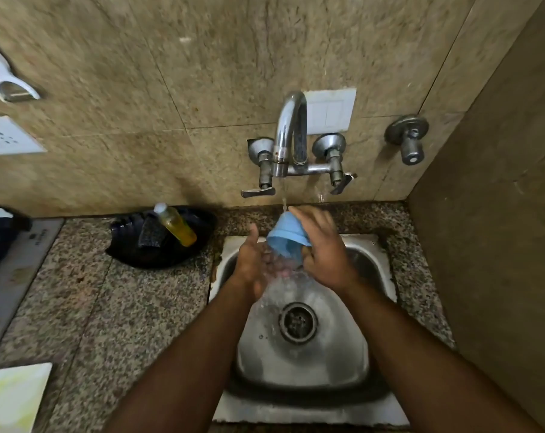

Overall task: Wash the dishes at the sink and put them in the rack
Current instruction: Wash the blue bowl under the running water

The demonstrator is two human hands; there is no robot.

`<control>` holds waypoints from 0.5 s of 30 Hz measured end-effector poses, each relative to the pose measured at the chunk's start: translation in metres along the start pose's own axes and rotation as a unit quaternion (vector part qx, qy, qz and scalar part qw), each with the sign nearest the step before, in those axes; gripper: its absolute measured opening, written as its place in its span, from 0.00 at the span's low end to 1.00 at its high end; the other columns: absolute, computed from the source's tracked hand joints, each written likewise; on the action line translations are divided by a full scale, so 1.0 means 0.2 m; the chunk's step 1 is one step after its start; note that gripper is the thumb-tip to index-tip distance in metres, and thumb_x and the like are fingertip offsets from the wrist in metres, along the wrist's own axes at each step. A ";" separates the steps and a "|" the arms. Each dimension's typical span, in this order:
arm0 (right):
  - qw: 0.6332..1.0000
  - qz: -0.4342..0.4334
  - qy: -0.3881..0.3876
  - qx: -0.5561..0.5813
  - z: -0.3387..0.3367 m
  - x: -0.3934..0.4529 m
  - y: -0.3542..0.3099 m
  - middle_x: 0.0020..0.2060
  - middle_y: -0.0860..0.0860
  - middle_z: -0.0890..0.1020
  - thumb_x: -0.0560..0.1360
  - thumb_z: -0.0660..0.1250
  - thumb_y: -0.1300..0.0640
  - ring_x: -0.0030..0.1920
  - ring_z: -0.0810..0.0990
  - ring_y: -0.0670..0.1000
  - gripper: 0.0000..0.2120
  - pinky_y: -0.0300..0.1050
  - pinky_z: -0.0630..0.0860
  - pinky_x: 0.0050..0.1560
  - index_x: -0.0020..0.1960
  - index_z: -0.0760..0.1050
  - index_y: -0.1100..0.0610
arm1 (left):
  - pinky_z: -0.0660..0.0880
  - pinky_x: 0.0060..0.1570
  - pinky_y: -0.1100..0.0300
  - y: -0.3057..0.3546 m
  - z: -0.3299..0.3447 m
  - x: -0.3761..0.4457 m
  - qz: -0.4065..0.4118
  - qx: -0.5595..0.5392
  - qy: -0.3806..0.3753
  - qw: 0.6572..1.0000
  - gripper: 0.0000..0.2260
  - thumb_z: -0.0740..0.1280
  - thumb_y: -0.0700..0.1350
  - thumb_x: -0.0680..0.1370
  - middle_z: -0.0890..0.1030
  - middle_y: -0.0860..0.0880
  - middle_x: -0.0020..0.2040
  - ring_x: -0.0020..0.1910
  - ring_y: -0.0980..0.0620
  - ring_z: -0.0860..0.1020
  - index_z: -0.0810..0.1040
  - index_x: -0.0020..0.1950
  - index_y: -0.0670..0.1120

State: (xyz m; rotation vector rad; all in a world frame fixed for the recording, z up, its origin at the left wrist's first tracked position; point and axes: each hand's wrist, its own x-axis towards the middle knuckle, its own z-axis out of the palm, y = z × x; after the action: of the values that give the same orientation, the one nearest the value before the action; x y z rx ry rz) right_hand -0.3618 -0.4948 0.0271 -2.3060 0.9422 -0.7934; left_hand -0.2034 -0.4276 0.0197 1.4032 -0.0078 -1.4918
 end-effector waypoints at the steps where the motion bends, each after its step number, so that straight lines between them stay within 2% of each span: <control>1: 0.998 -0.040 -0.011 -0.053 -0.02 0.00 -0.01 0.71 0.56 0.71 0.67 0.66 0.61 0.69 0.70 0.59 0.39 0.57 0.70 0.69 0.79 0.65 0.57 | 0.78 0.52 0.46 0.00 0.01 -0.01 0.003 0.014 -0.003 1.000 0.38 0.53 0.73 0.79 0.86 0.41 0.44 0.43 0.42 0.84 0.79 0.66 0.41; 3: 0.987 -0.097 -0.025 -0.127 -0.05 0.00 -0.04 0.73 0.57 0.70 0.67 0.69 0.62 0.70 0.70 0.62 0.42 0.60 0.69 0.69 0.80 0.62 0.58 | 0.77 0.54 0.47 0.00 0.05 -0.02 0.011 0.039 0.001 0.999 0.38 0.53 0.74 0.78 0.86 0.38 0.52 0.50 0.40 0.84 0.80 0.67 0.43; 5: 0.980 -0.120 -0.009 -0.155 -0.08 0.00 -0.07 0.74 0.58 0.70 0.66 0.69 0.63 0.71 0.70 0.62 0.42 0.61 0.68 0.70 0.80 0.63 0.59 | 0.78 0.55 0.47 0.01 0.07 -0.02 0.023 0.048 0.006 0.999 0.38 0.55 0.75 0.77 0.85 0.37 0.59 0.56 0.38 0.83 0.81 0.66 0.45; 7: 0.983 -0.116 0.022 -0.138 -0.09 -0.01 -0.08 0.74 0.58 0.70 0.65 0.69 0.65 0.71 0.70 0.62 0.42 0.60 0.66 0.73 0.79 0.64 0.61 | 0.77 0.56 0.46 0.03 0.07 -0.03 0.031 0.050 0.004 0.998 0.37 0.55 0.74 0.78 0.84 0.36 0.60 0.56 0.38 0.82 0.80 0.67 0.45; 9: 0.992 -0.089 0.050 -0.072 -0.09 -0.01 -0.09 0.74 0.58 0.70 0.65 0.68 0.66 0.72 0.69 0.59 0.41 0.54 0.64 0.76 0.79 0.65 0.61 | 0.77 0.54 0.46 0.04 0.06 -0.03 0.040 0.046 -0.002 0.998 0.36 0.55 0.73 0.78 0.84 0.36 0.60 0.55 0.38 0.82 0.80 0.66 0.45; 11: 0.995 -0.006 0.085 0.060 -0.07 0.00 -0.09 0.72 0.55 0.73 0.67 0.65 0.68 0.72 0.69 0.53 0.38 0.42 0.65 0.74 0.77 0.67 0.59 | 0.77 0.55 0.45 0.05 0.04 -0.04 0.047 0.031 -0.003 0.998 0.33 0.58 0.72 0.78 0.84 0.36 0.57 0.54 0.38 0.82 0.81 0.64 0.46; 12: 0.982 0.064 0.100 0.146 -0.04 0.01 -0.08 0.70 0.53 0.75 0.67 0.63 0.68 0.71 0.72 0.50 0.35 0.39 0.67 0.72 0.75 0.70 0.58 | 0.78 0.58 0.43 0.06 0.03 -0.05 0.051 0.018 -0.007 0.999 0.30 0.60 0.70 0.79 0.85 0.38 0.56 0.53 0.38 0.83 0.82 0.63 0.46; 14: 0.930 0.211 0.107 0.282 0.00 0.07 -0.06 0.62 0.51 0.82 0.69 0.63 0.70 0.63 0.78 0.49 0.28 0.42 0.74 0.64 0.67 0.77 0.56 | 0.77 0.60 0.40 0.06 0.02 -0.07 0.056 -0.010 -0.036 0.998 0.25 0.62 0.65 0.80 0.86 0.39 0.55 0.52 0.39 0.84 0.83 0.59 0.45; 15: 0.903 0.273 0.100 0.317 0.02 0.10 -0.05 0.57 0.51 0.84 0.70 0.65 0.71 0.58 0.80 0.51 0.23 0.45 0.76 0.59 0.62 0.80 0.56 | 0.78 0.59 0.40 0.06 0.01 -0.08 0.059 -0.007 -0.049 0.997 0.23 0.63 0.62 0.81 0.86 0.39 0.55 0.51 0.40 0.84 0.84 0.59 0.45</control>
State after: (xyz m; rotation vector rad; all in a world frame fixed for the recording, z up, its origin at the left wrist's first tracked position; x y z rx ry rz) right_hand -0.3438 -0.5023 0.0369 -1.3307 1.1348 -0.9201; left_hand -0.2007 -0.4244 0.0389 1.2959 -0.1399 -1.4572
